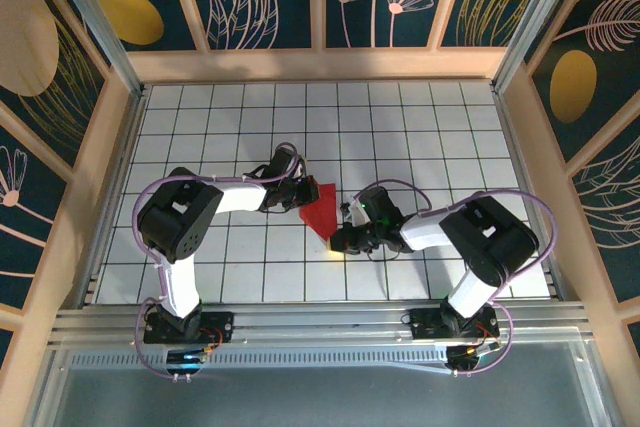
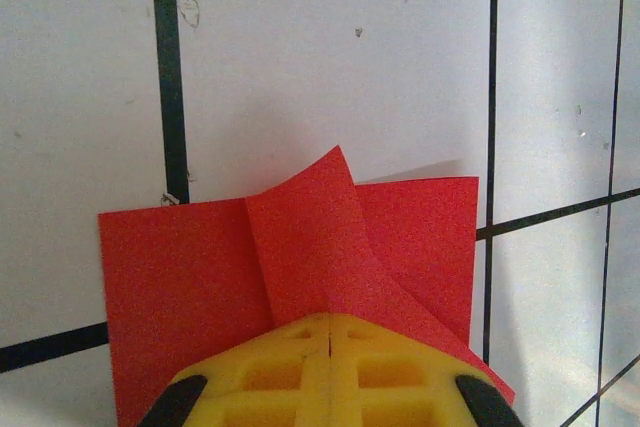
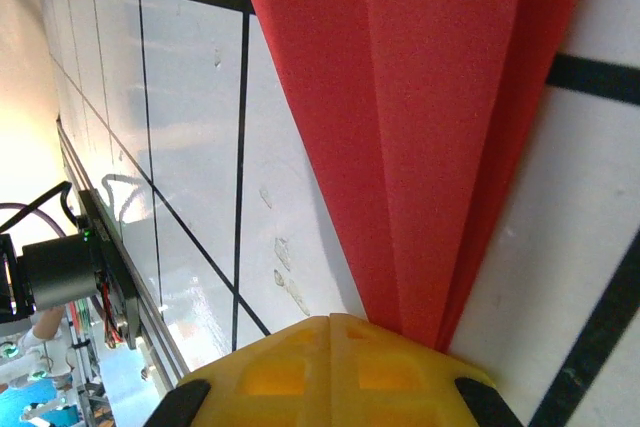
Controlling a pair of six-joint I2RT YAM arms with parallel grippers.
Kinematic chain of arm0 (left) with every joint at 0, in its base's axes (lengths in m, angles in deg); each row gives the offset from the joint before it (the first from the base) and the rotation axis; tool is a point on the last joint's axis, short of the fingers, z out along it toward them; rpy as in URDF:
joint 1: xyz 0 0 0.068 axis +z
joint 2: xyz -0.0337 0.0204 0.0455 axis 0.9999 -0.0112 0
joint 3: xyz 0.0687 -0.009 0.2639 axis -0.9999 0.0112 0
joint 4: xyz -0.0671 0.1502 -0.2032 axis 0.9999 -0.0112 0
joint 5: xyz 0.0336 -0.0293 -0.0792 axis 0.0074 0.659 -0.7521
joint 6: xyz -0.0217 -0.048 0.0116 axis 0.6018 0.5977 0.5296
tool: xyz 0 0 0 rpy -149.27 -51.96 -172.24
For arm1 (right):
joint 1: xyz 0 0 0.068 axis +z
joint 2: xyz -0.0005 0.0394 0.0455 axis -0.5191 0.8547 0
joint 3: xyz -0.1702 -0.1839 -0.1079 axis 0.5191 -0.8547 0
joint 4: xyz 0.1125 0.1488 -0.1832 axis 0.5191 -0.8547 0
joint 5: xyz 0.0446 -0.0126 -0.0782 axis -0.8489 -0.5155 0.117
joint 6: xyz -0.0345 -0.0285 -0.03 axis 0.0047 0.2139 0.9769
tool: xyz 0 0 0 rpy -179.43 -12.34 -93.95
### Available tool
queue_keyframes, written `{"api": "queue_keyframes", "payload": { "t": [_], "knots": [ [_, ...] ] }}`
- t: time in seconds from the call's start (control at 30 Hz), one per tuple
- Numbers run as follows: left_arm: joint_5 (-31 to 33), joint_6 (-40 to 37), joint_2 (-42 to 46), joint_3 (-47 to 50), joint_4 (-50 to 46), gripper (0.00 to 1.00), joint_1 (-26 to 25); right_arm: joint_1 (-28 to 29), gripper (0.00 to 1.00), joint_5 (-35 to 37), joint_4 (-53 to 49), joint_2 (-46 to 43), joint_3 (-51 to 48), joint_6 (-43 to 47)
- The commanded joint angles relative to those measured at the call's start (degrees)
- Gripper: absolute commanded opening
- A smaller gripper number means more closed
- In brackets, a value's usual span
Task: Fold a paper plane with a square sheet of paper (fold left side to right side)
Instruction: Fourth fold the wing at the center of the table.
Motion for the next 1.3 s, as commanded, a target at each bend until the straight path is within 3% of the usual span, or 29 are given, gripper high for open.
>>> {"api": "queue_keyframes", "payload": {
  "t": [0.0,0.37,0.87,1.27],
  "knots": [
    [3.99,-0.05,-3.86,1.32,-7.47,0.01,-0.13,0.88,0.00,-0.21,-6.21,-1.02,-1.23,0.10],
    [3.65,-0.08,-3.51,1.25,-7.22,0.01,-0.15,-2.66,0.00,-1.20,-14.69,-13.62,3.80,3.35],
    [3.55,-0.13,-3.19,1.25,-7.23,0.01,-0.15,-2.98,0.00,3.48,-2.60,0.87,7.03,-0.82],
    [3.55,-0.24,-3.32,1.32,-7.23,0.01,-0.14,-3.92,0.00,2.66,-0.78,-0.81,4.75,-1.22]
  ]
}}
